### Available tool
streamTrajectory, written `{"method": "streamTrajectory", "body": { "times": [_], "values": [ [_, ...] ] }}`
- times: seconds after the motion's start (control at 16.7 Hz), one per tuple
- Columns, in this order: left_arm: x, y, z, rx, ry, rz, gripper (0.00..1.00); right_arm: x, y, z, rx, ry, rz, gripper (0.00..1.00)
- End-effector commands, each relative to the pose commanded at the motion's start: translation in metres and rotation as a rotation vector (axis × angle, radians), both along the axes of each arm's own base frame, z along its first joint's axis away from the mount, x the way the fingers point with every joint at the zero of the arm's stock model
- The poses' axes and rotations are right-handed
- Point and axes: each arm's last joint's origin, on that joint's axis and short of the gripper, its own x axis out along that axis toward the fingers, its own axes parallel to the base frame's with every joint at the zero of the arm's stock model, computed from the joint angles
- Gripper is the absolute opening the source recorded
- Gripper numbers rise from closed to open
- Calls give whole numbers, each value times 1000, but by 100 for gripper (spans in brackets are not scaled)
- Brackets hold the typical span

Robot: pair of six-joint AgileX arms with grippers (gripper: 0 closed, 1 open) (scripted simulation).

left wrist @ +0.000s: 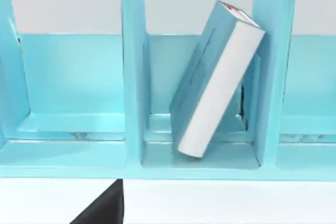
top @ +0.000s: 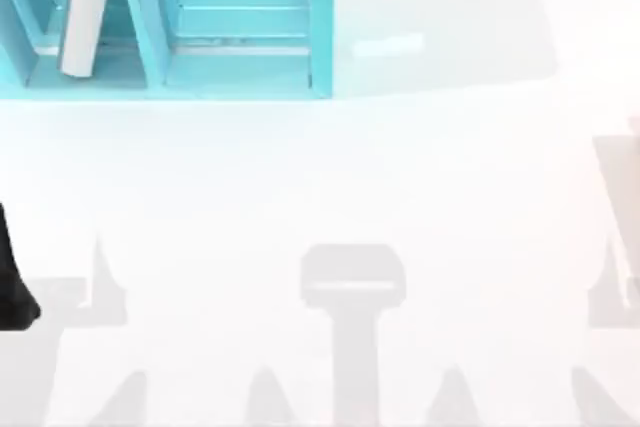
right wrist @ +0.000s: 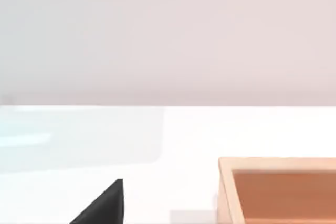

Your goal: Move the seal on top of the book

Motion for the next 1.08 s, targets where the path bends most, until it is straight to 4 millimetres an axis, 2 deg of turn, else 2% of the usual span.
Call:
{"method": "streamTrajectory", "body": {
  "times": [0.24,0.54,0.66,0.84,0.96,1.08],
  "values": [
    [1,0,7,8,-16,-3,100,0,0,0,0,0,0,100],
    [18,-2,42,63,-60,-2,100,0,0,0,0,0,0,100],
    [35,-3,54,94,-48,3,100,0,0,0,0,0,0,100],
    [75,-6,61,149,0,11,100,0,0,0,0,0,0,100],
    [107,-9,56,189,42,14,100,0,0,0,0,0,0,100],
    [140,-13,42,231,85,14,100,0,0,0,0,0,0,100]
  ]
}}
